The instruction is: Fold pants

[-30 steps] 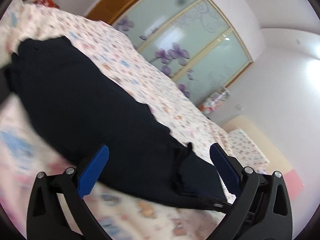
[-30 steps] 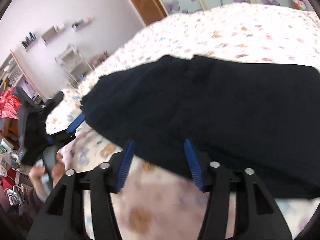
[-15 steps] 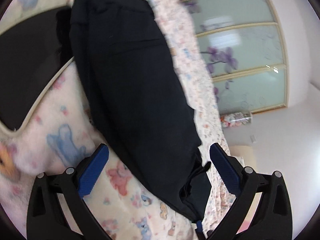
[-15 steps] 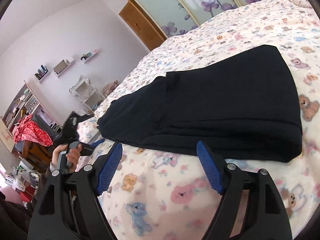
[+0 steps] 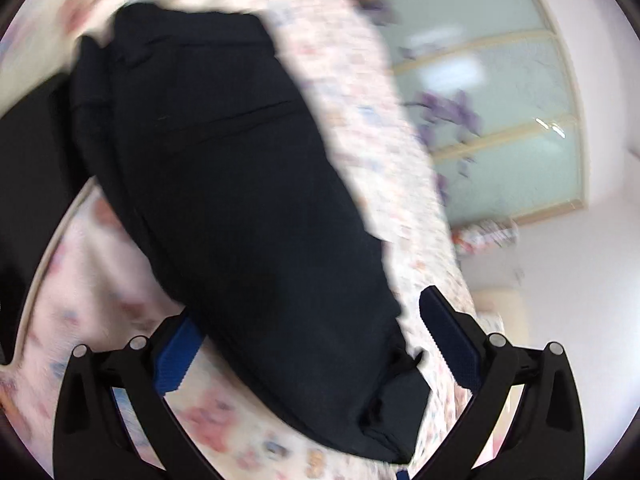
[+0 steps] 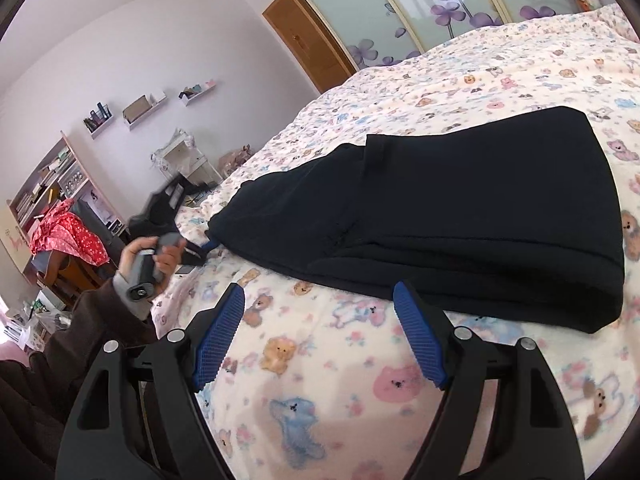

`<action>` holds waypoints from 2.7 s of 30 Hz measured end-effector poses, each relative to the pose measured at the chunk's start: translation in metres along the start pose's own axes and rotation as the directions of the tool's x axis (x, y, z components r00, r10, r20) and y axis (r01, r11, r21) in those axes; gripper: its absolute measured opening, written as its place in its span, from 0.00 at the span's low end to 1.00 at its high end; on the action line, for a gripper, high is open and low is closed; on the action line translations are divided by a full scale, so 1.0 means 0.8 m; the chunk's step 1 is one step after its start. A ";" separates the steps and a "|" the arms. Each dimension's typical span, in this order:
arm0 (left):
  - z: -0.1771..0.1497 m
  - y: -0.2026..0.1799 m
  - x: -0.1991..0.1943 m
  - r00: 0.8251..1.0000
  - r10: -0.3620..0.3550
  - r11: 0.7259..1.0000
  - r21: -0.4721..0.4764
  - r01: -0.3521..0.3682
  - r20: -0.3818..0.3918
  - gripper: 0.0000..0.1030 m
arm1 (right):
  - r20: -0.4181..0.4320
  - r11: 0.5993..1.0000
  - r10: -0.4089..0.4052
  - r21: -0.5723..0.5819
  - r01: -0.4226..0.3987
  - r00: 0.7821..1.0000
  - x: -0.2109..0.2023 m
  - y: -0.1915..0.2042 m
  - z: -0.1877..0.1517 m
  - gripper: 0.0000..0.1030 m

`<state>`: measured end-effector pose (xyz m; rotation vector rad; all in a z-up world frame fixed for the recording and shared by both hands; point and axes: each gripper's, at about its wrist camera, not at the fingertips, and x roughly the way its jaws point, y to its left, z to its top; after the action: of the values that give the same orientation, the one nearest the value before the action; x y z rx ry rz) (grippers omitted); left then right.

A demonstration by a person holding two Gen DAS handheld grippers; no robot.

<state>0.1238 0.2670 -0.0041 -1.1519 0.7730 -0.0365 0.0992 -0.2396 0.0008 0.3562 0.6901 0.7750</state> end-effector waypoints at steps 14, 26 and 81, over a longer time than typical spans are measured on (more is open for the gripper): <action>0.016 0.014 -0.004 0.994 0.024 0.999 -0.046 -0.019 0.104 0.51 | 0.011 1.000 0.007 -0.005 -0.007 1.000 -0.003 0.001 0.003 0.78; -0.001 -0.060 -0.025 0.940 0.249 0.925 0.231 -0.302 0.233 0.14 | 0.037 0.999 0.027 0.017 -0.028 0.999 -0.006 -0.001 0.007 0.78; -0.225 -0.166 0.115 0.945 0.163 0.835 0.550 0.021 -0.284 0.82 | 0.379 0.921 -0.140 0.389 -0.020 0.915 -0.117 -0.111 0.027 0.78</action>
<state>0.1372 0.0278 0.0242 -0.5668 1.0138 -0.3710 0.1122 -0.3695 0.0099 0.8274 0.4562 0.4771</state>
